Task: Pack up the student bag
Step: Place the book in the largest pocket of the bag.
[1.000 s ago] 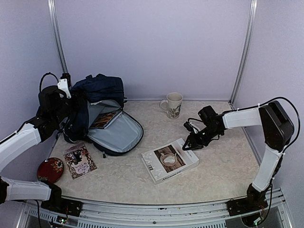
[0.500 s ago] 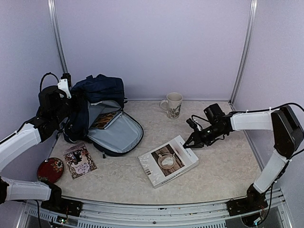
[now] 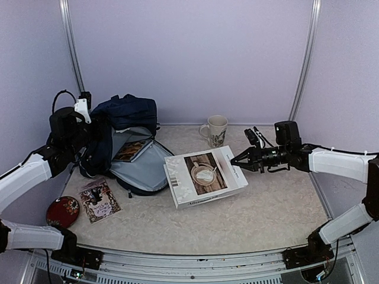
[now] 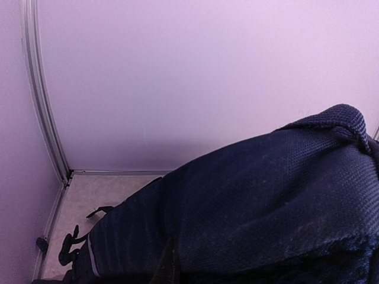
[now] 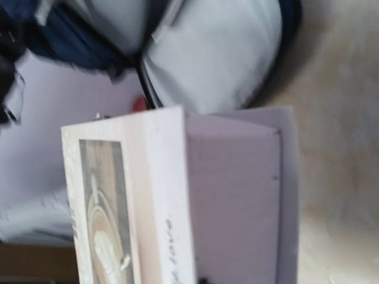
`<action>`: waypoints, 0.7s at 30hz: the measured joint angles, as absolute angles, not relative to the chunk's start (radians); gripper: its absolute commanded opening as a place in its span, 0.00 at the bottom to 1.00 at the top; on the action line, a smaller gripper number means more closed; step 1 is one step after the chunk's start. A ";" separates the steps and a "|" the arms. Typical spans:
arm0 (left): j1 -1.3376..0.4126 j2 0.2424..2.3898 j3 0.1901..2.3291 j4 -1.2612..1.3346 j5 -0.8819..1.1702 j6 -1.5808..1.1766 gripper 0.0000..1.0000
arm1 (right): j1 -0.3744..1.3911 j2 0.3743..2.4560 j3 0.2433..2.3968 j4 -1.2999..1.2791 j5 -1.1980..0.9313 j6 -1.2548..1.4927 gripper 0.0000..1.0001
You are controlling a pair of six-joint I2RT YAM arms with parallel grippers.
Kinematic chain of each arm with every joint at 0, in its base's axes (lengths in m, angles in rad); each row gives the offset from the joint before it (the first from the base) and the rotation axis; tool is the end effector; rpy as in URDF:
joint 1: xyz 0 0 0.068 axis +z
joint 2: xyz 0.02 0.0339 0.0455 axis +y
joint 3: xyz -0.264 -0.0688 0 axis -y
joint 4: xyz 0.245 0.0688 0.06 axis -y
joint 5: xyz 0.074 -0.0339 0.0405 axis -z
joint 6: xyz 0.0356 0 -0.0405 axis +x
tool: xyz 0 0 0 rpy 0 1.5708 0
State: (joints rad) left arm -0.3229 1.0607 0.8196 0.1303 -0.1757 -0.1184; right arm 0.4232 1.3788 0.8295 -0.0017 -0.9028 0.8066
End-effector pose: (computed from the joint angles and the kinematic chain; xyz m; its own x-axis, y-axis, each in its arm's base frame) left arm 0.2407 -0.0740 0.3316 -0.1216 -0.0820 -0.9892 0.1343 0.9861 -0.0982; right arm 0.2545 0.1453 0.2456 -0.9542 0.0606 -0.2928 -0.2534 0.3559 0.8995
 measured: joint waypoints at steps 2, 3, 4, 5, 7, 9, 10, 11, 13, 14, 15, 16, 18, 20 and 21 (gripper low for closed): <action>-0.338 1.063 0.820 0.126 -0.172 -0.114 0.00 | 0.448 1.391 0.822 0.088 -0.863 0.894 0.00; -0.345 1.063 0.820 0.124 -0.169 -0.113 0.00 | 0.468 1.407 0.825 0.126 -0.846 0.923 0.00; -0.352 1.064 0.820 0.123 -0.166 -0.113 0.00 | 0.501 1.441 0.837 0.168 -0.823 0.965 0.00; -0.357 1.065 0.820 0.123 -0.163 -0.113 0.00 | 0.526 1.471 0.849 0.196 -0.812 0.989 0.00; -0.367 1.069 0.820 0.123 -0.155 -0.114 0.00 | 0.581 1.562 0.896 0.272 -0.790 1.052 0.00; -0.376 1.073 0.820 0.123 -0.141 -0.114 0.00 | 0.622 1.672 0.962 0.358 -0.783 1.120 0.00; -0.378 1.074 0.820 0.123 -0.137 -0.114 0.00 | 0.636 1.729 1.005 0.390 -0.785 1.148 0.00; -0.380 1.074 0.820 0.123 -0.133 -0.115 0.00 | 0.650 1.787 1.053 0.420 -0.789 1.176 0.00; -0.381 1.074 0.820 0.123 -0.129 -0.115 0.00 | 0.668 1.896 1.145 0.462 -0.790 1.221 0.00; -0.381 1.074 0.820 0.123 -0.126 -0.115 0.00 | 0.672 1.939 1.187 0.468 -0.788 1.235 0.00; -0.381 1.074 0.820 0.123 -0.125 -0.115 0.00 | 0.675 1.977 1.224 0.465 -0.785 1.246 0.00; -0.381 1.074 0.820 0.123 -0.123 -0.115 0.00 | 0.675 2.001 1.248 0.461 -0.779 1.252 0.00; -0.381 1.074 0.821 0.123 -0.119 -0.115 0.00 | 0.675 2.037 1.287 0.447 -0.752 1.267 0.00; -0.382 1.074 0.821 0.122 -0.116 -0.114 0.00 | 0.675 2.054 1.314 0.422 -0.722 1.276 0.00; -0.383 1.074 0.821 0.122 -0.114 -0.113 0.00 | 0.675 2.059 1.327 0.405 -0.703 1.277 0.00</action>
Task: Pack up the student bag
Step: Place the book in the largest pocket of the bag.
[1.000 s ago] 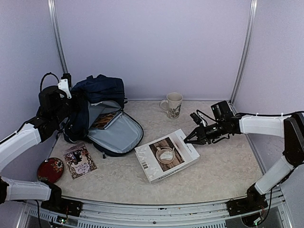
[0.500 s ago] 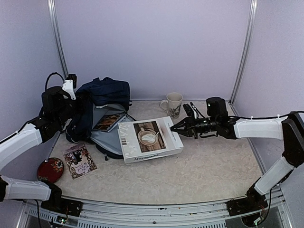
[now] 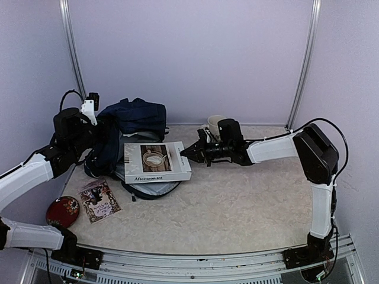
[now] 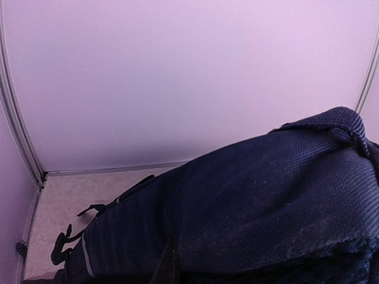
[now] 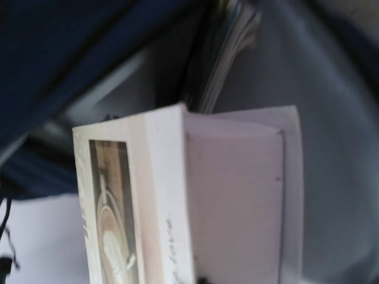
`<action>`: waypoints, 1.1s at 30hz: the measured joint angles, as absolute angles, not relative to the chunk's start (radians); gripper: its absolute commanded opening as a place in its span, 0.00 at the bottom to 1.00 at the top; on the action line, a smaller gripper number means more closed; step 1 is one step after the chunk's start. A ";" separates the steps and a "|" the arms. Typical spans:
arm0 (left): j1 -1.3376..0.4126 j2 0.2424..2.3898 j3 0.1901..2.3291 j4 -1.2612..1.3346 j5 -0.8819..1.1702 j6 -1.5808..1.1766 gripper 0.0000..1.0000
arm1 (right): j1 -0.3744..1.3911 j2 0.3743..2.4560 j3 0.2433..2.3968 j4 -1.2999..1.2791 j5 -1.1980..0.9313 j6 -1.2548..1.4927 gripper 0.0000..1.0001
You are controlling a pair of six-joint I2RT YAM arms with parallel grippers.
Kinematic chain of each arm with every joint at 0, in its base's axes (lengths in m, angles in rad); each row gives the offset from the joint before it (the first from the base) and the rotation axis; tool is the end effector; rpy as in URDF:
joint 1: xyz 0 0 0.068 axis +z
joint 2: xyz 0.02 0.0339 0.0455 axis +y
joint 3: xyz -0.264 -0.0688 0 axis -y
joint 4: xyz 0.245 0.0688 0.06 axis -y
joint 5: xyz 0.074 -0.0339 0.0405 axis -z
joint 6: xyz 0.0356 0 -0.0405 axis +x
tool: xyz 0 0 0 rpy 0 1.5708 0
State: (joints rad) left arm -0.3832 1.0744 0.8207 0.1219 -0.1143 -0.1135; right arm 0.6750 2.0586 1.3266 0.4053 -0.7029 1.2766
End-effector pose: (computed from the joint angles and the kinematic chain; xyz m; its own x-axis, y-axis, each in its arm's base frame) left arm 0.2379 -0.0915 0.3279 -0.1513 -0.0603 -0.9866 0.2511 0.9631 -0.0974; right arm 0.3462 0.3066 0.1951 -0.9864 0.1458 -0.0761 -0.0371 0.2537 0.9666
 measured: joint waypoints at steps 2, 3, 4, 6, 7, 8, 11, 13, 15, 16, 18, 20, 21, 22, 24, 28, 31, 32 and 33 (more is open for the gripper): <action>-0.384 1.074 0.821 0.122 -0.108 -0.113 0.00 | 0.675 2.059 1.338 0.382 -0.660 1.278 0.00; -0.384 1.074 0.821 0.122 -0.102 -0.112 0.00 | 0.675 2.059 1.341 0.376 -0.639 1.280 0.00; -0.384 1.074 0.821 0.122 -0.098 -0.112 0.00 | 0.675 2.059 1.344 0.363 -0.609 1.281 0.00; -0.384 1.074 0.821 0.121 -0.083 -0.110 0.00 | 0.675 2.060 1.355 0.324 -0.548 1.281 0.00; -0.384 1.074 0.821 0.121 -0.075 -0.109 0.00 | 0.676 2.062 1.368 0.298 -0.516 1.281 0.00; -0.385 1.074 0.821 0.121 -0.067 -0.107 0.00 | 0.679 2.065 1.384 0.276 -0.485 1.281 0.00; -0.390 1.074 0.821 0.118 -0.033 -0.099 0.00 | 0.684 2.067 1.408 0.252 -0.401 1.290 0.00; -0.392 1.076 0.822 0.116 -0.004 -0.091 0.00 | 0.690 2.069 1.419 0.250 -0.347 1.305 0.00; -0.394 1.085 0.825 0.112 0.031 -0.084 0.00 | 0.699 2.072 1.424 0.257 -0.292 1.329 0.00; -0.395 1.092 0.828 0.110 0.051 -0.082 0.00 | 0.706 2.075 1.424 0.265 -0.264 1.345 0.00; -0.395 1.103 0.837 0.102 0.082 -0.078 0.00 | 0.722 2.087 1.430 0.288 -0.211 1.377 0.00; -0.398 1.113 0.844 0.095 0.116 -0.075 0.00 | 0.741 2.106 1.443 0.320 -0.160 1.406 0.00; -0.400 1.114 0.844 0.093 0.134 -0.073 0.00 | 0.751 2.115 1.450 0.335 -0.138 1.417 0.00; -0.402 1.116 0.844 0.090 0.149 -0.072 0.00 | 0.761 2.127 1.460 0.350 -0.110 1.427 0.00; -0.406 1.122 0.844 0.088 0.179 -0.073 0.00 | 0.780 2.146 1.482 0.373 -0.059 1.438 0.00; -0.407 1.126 0.844 0.089 0.197 -0.077 0.00 | 0.813 2.178 1.528 0.389 0.012 1.438 0.35; -0.406 1.126 0.848 0.086 0.189 -0.078 0.00 | 0.822 2.183 1.535 0.402 0.018 1.405 0.53; -0.406 1.126 0.848 0.085 0.186 -0.078 0.00 | 0.822 2.182 1.531 0.407 0.011 1.380 0.57; -0.405 1.125 0.848 0.086 0.183 -0.078 0.00 | 0.822 2.180 1.520 0.414 0.000 1.353 0.64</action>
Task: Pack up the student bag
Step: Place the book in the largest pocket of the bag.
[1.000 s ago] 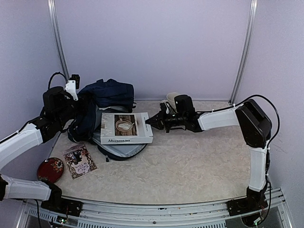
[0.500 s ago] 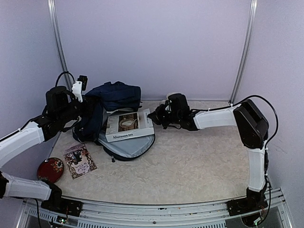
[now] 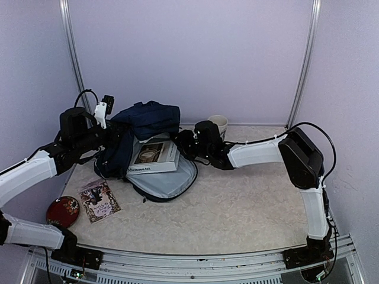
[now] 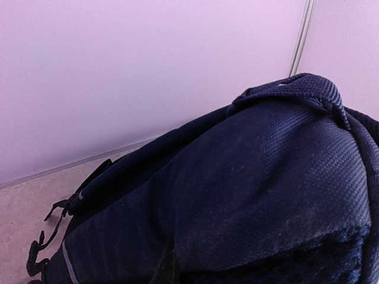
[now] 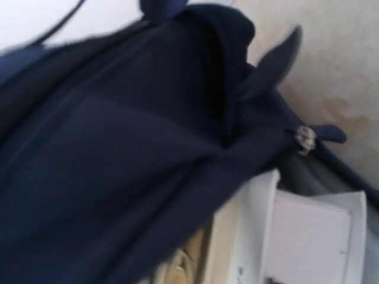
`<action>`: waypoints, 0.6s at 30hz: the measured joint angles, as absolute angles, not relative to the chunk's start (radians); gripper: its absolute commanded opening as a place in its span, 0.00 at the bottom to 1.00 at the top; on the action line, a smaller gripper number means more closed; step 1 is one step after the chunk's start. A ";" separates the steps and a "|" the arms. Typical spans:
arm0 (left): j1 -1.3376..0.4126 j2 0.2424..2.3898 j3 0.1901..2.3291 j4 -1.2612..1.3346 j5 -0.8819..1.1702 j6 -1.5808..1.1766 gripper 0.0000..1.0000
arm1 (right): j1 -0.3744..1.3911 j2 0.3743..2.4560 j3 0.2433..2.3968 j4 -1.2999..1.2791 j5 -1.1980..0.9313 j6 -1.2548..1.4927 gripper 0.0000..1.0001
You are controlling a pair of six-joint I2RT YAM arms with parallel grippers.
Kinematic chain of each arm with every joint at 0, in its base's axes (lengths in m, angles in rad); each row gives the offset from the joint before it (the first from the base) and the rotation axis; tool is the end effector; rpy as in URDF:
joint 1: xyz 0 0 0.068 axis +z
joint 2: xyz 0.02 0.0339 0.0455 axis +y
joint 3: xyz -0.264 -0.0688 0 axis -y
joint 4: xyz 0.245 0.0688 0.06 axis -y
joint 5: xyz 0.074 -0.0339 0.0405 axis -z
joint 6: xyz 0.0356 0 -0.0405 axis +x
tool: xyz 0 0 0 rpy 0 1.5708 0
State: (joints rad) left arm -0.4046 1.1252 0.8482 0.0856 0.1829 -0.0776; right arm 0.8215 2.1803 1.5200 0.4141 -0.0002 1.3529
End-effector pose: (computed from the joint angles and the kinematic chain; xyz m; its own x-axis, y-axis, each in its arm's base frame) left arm 0.2413 -0.1104 0.3217 -0.2171 0.0100 -0.9761 0.5360 0.8369 -0.1106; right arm 0.3458 0.3717 0.2004 -0.7509 0.6263 -0.2096 0.0038 0.3214 0.9469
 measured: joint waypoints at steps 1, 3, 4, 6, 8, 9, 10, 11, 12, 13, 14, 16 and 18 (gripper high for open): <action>-0.403 1.125 0.848 0.085 0.183 -0.078 0.00 | 0.820 2.175 1.499 0.420 -0.015 1.323 0.70; -0.401 1.124 0.848 0.085 0.183 -0.078 0.00 | 0.813 2.157 1.436 0.424 -0.054 1.252 0.81; -0.400 1.123 0.848 0.085 0.184 -0.078 0.00 | 0.809 2.144 1.402 0.420 -0.079 1.211 0.83; -0.398 1.123 0.848 0.086 0.184 -0.078 0.00 | 0.801 2.113 1.343 0.400 -0.123 1.109 0.86; -0.397 1.123 0.848 0.086 0.184 -0.078 0.00 | 0.799 2.073 1.306 0.367 -0.150 1.011 0.89; -0.396 1.123 0.848 0.086 0.184 -0.078 0.00 | 0.797 2.043 1.288 0.347 -0.157 0.958 0.90; -0.394 1.123 0.848 0.087 0.184 -0.078 0.00 | 0.796 1.997 1.266 0.326 -0.159 0.902 0.89; -0.393 1.123 0.848 0.087 0.184 -0.078 0.00 | 0.796 1.963 1.254 0.313 -0.158 0.867 0.85; -0.392 1.123 0.848 0.088 0.184 -0.079 0.00 | 0.798 1.921 1.242 0.299 -0.157 0.825 0.81; -0.392 1.123 0.849 0.088 0.184 -0.079 0.00 | 0.801 1.880 1.234 0.284 -0.153 0.789 0.73; -0.392 1.123 0.849 0.088 0.184 -0.079 0.00 | 0.804 1.843 1.230 0.271 -0.150 0.754 0.68; -0.391 1.123 0.849 0.088 0.184 -0.079 0.00 | 0.809 1.798 1.232 0.246 -0.140 0.710 0.50; -0.389 1.123 0.849 0.088 0.184 -0.079 0.00 | 0.813 1.788 1.237 0.221 -0.131 0.676 0.36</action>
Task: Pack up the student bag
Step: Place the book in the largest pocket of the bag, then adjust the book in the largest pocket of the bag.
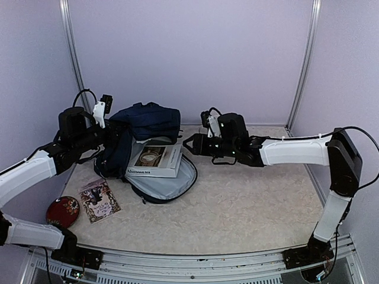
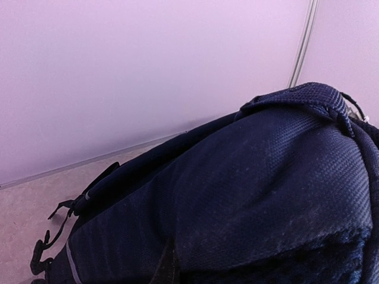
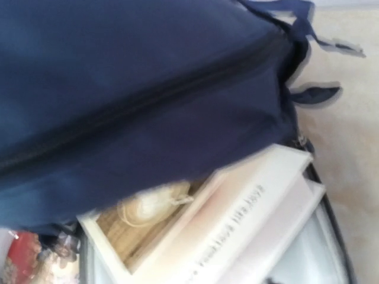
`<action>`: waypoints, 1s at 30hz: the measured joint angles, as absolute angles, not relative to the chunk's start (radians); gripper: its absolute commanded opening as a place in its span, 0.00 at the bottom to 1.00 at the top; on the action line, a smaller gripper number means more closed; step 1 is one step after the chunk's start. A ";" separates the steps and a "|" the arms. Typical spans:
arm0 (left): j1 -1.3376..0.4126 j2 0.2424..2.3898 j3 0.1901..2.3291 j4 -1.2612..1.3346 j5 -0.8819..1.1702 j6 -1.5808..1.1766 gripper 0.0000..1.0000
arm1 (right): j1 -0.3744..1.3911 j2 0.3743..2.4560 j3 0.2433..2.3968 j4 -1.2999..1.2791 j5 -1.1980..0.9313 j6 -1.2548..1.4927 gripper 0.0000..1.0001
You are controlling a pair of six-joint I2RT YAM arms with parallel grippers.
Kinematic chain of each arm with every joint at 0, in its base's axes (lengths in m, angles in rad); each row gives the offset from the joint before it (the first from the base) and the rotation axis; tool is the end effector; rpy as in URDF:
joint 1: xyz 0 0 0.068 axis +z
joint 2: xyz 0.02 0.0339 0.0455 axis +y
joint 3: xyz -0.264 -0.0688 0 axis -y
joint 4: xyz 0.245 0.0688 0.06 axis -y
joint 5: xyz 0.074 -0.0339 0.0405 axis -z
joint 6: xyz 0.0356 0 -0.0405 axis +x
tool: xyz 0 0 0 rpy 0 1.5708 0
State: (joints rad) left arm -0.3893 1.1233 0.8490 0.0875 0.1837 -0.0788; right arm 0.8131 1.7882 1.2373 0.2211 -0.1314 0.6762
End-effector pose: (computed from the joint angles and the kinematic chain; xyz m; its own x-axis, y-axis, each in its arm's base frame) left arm 0.2427 -0.1066 0.3227 -0.2137 0.0040 -0.9769 0.5240 0.8444 -0.1112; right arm 0.2856 0.3087 0.2588 -0.6776 0.1866 -0.7114 -0.4888 0.6084 0.6252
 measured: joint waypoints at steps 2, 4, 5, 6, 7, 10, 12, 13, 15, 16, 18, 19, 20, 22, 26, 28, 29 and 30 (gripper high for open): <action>-0.387 1.123 0.850 0.088 0.184 -0.079 0.00 | 0.818 1.810 1.249 0.183 -0.127 0.661 0.29; -0.387 1.123 0.850 0.088 0.184 -0.079 0.00 | 0.825 1.851 1.269 0.147 -0.127 0.649 0.27; -0.387 1.123 0.850 0.088 0.184 -0.079 0.00 | 0.830 1.884 1.288 0.124 -0.130 0.645 0.26; -0.387 1.123 0.850 0.088 0.184 -0.079 0.00 | 0.836 1.914 1.305 0.109 -0.133 0.645 0.25; -0.387 1.123 0.850 0.088 0.184 -0.079 0.00 | 0.843 1.944 1.322 0.098 -0.136 0.645 0.24; -0.387 1.123 0.850 0.088 0.184 -0.078 0.00 | 0.867 2.022 1.352 0.096 -0.159 0.651 0.21; -0.387 1.123 0.850 0.088 0.184 -0.079 0.00 | 0.883 2.066 1.375 0.099 -0.184 0.657 0.20; -0.387 1.123 0.850 0.088 0.184 -0.079 0.00 | 0.891 2.094 1.400 0.101 -0.197 0.660 0.21; -0.387 1.123 0.852 0.088 0.184 -0.079 0.00 | 0.905 2.151 1.469 0.106 -0.223 0.666 0.21; -0.387 1.123 0.853 0.087 0.184 -0.079 0.00 | 0.910 2.168 1.494 0.112 -0.231 0.668 0.22; -0.388 1.123 0.854 0.088 0.183 -0.079 0.00 | 0.925 2.194 1.531 0.134 -0.242 0.673 0.21; -0.389 1.124 0.854 0.088 0.184 -0.079 0.00 | 0.930 2.201 1.540 0.149 -0.246 0.678 0.21; -0.390 1.124 0.854 0.089 0.184 -0.079 0.00 | 0.934 2.208 1.544 0.160 -0.249 0.683 0.21; -0.392 1.126 0.854 0.089 0.191 -0.081 0.00 | 0.939 2.230 1.558 0.191 -0.252 0.694 0.20; -0.392 1.131 0.854 0.094 0.199 -0.092 0.00 | 0.945 2.313 1.634 0.247 -0.243 0.706 0.18; -0.392 1.132 0.854 0.099 0.201 -0.105 0.00 | 0.950 2.344 1.653 0.286 -0.220 0.716 0.16; -0.392 1.132 0.854 0.101 0.203 -0.112 0.00 | 0.953 2.354 1.657 0.304 -0.207 0.719 0.16; -0.392 1.132 0.854 0.104 0.204 -0.118 0.00 | 0.958 2.363 1.656 0.334 -0.184 0.727 0.15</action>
